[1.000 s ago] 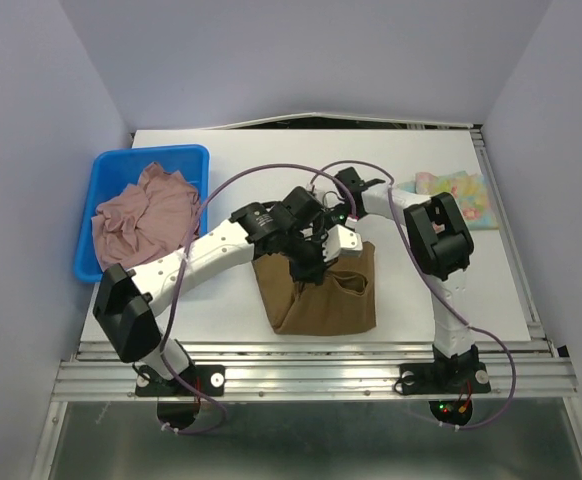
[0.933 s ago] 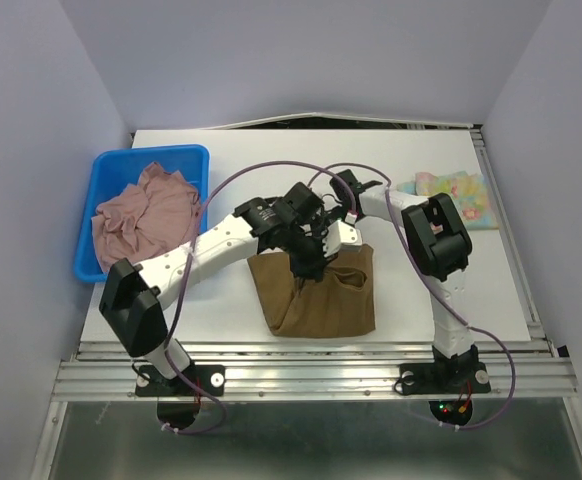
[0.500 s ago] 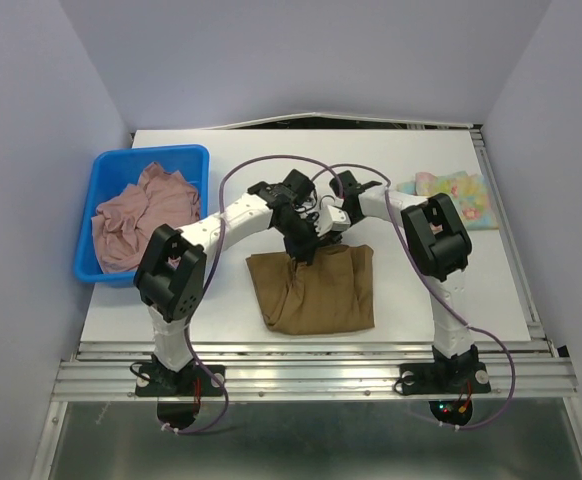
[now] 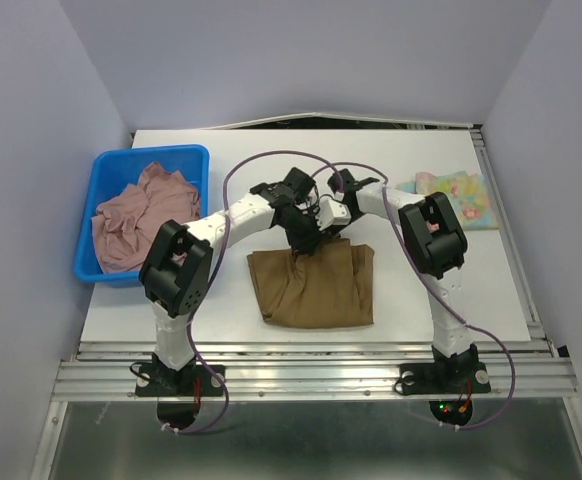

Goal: Fold and stack the skirts
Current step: Fold the skirt

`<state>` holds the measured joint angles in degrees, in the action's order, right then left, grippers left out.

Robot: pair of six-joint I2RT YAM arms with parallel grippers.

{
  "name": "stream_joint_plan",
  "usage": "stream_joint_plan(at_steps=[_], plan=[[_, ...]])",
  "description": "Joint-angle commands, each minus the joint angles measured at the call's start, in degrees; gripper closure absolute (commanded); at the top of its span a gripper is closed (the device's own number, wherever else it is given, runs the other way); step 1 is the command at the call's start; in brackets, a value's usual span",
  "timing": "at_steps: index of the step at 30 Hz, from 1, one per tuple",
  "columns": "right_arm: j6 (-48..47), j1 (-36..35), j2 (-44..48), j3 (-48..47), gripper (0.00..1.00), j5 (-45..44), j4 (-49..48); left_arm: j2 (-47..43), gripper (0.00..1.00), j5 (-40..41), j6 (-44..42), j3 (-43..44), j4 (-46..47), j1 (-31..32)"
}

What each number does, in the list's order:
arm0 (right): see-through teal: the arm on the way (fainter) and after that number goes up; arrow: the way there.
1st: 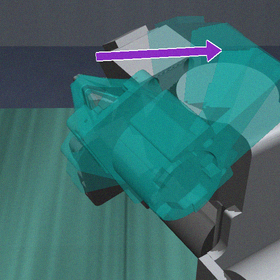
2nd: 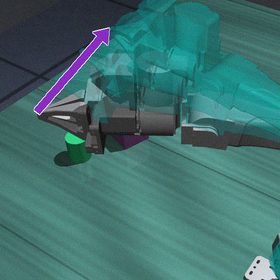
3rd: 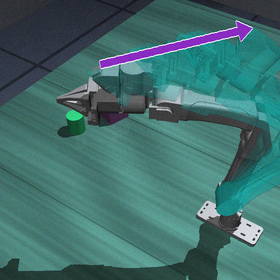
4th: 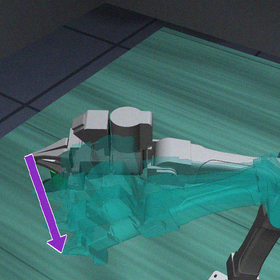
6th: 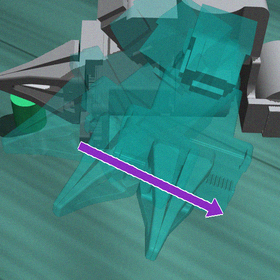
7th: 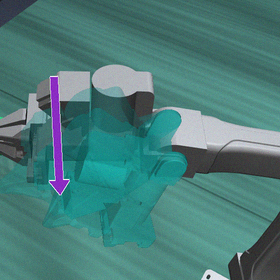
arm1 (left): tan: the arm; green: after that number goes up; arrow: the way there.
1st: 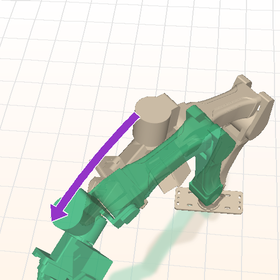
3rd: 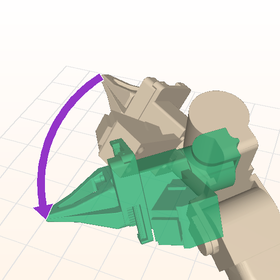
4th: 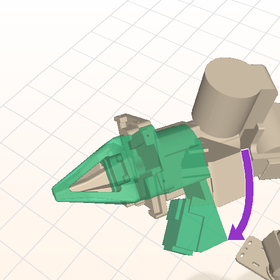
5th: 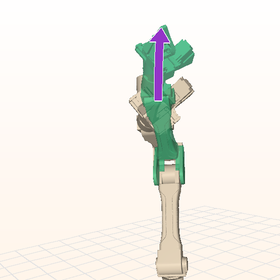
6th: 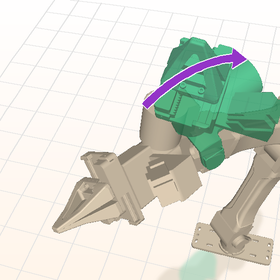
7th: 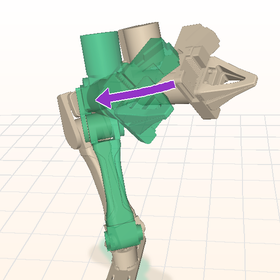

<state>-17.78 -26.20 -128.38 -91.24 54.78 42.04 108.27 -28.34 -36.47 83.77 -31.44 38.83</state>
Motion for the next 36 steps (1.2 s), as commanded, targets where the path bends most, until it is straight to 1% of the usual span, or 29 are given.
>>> stream_joint_plan(at_steps=[1, 3, 4, 5, 6, 9, 10, 12, 13, 14, 16, 17, 19, 20, 21, 22, 23, 24, 26, 27, 29, 30, 31, 33, 35, 36], plan=[[0.64, -0.08, -0.91, -6.83, 0.68, -3.01, 1.20, -5.07, 0.57, 5.21, 1.13, -0.97, 3.84, -0.77], [1.43, -0.08, -1.09, -10.52, 0.61, -6.08, 1.20, -7.89, 0.54, 7.50, 3.42, -1.41, 3.76, -1.38], [1.69, -0.08, -1.26, -11.75, 0.53, -7.40, 1.20, -8.94, 0.54, 8.20, 4.64, -1.41, 3.84, -1.82], [2.04, 0.53, -1.52, -12.98, 0.45, -10.02, 1.20, -11.04, 0.51, 9.60, 5.78, -1.41, 4.02, -2.78], [2.74, 1.49, -1.96, -15.61, 0.43, -11.44, 1.11, -12.02, 0.49, 9.88, 7.88, -1.33, 4.02, -3.32], [5.29, 4.64, -2.49, -20.71, 0.37, -16.36, 0.41, -16.58, 0.49, 10.40, 11.14, -1.24, 3.84, -4.81], [7.13, 5.62, -2.49, -24.65, 0.37, -17.07, 0.32, -17.82, 0.49, 9.45, 12.98, -1.50, 3.84, -4.82], [10.21, 8.35, -1.88, -28.27, 0.36, -17.08, 0.41, -21.25, 0.49, 6.82, 14.49, -2.46, 3.93, -4.90], [10.74, 8.88, 0.12, -30.20, 0.37, -16.12, 0.41, -22.30, 0.49, 4.11, 17.89, -3.08, 4.45, -4.90], [11.01, 8.88, 1.80, -30.05, 0.37, -15.59, 0.50, -23.96, 0.51, 2.43, 19.92, -5.08, 5.94, -4.90], [10.84, 9.50, 6.36, -26.90, 0.39, -14.88, 0.41, -24.94, 0.52, -3.00, 23.36, -7.55, 7.44, -4.90], [11.19, 9.50, 11.52, -21.58, 0.40, -12.71, 0.41, -25.73, 0.53, -4.52, 26.85, -10.96, 9.88, -4.90], [12.76, 9.50, 16.55, -15.23, 0.42, -9.19, 0.76, -25.91, 0.55, -7.07, 29.69, -14.67, 12.97, -4.90], [13.47, 9.50, 18.93, -8.23, 0.43, -4.56, 0.67, -25.91, 0.56, -9.34, 30.57, -17.90, 14.64, -4.90], [14.17, 9.50, 23.30, -4.51, 0.43, -1.99, 0.50, -25.31, 0.57, -10.50, 32.93, -19.24, 17.79, -4.90], [16.27, 8.89, 25.35, -0.82, 0.44, 1.78, -0.63, -24.78, 0.57, -11.90, 34.08, -21.00, 19.04, -4.90], [17.33, 8.10, 29.20, 7.14, 0.44, 3.21, -1.95, -23.29, 0.58, -12.35, 35.49, -21.53, 21.05, -4.99], [20.30, 7.31, 31.06, 11.13, 0.44, 4.44, -5.71, -22.50, 0.59, -12.36, 36.11, -22.06, 21.94, -4.99], [22.60, 5.38, 34.14, 18.78, 0.44, 5.59, -10.99, -20.83, 0.60, -12.71, 36.12, -22.68, 23.44, -5.69], [24.01, 3.28, 35.55, 24.39, 0.44, 5.25, -15.11, -18.82, 0.60, -12.97, 36.12, -22.94, 24.57, -5.96], [25.07, 1.68, 34.87, 27.51, 0.43, 4.46, -17.16, -16.44, 0.61, -12.45, 36.12, -22.25, 24.85, -6.66], [28.90, 1.15, 33.03, 29.96, 0.44, 3.84, -20.13, -13.81, 0.63, -11.83, 36.12, -21.81, 24.68, -6.92], [30.16, 1.15, 32.15, 31.37, 0.44, 0.10, -22.33, -12.48, 0.63, -10.61, 35.94, -21.63, 24.67, -7.45], [28.95, 1.15, 30.56, 33.14, 0.44, -4.31, -24.90, -8.89, 0.64, -8.94, 34.81, -20.93, 23.98, -8.59], [28.94, 1.15, 27.41, 32.89, 0.44, -9.67, -25.60, -6.77, 0.65, -6.31, 33.49, -20.23, 24.06, -9.29], [28.94, 1.84, 25.91, 32.19, 0.44, -10.91, -25.69, -4.41, 0.65, -5.94, 32.96, -19.70, 23.97, -9.56]])
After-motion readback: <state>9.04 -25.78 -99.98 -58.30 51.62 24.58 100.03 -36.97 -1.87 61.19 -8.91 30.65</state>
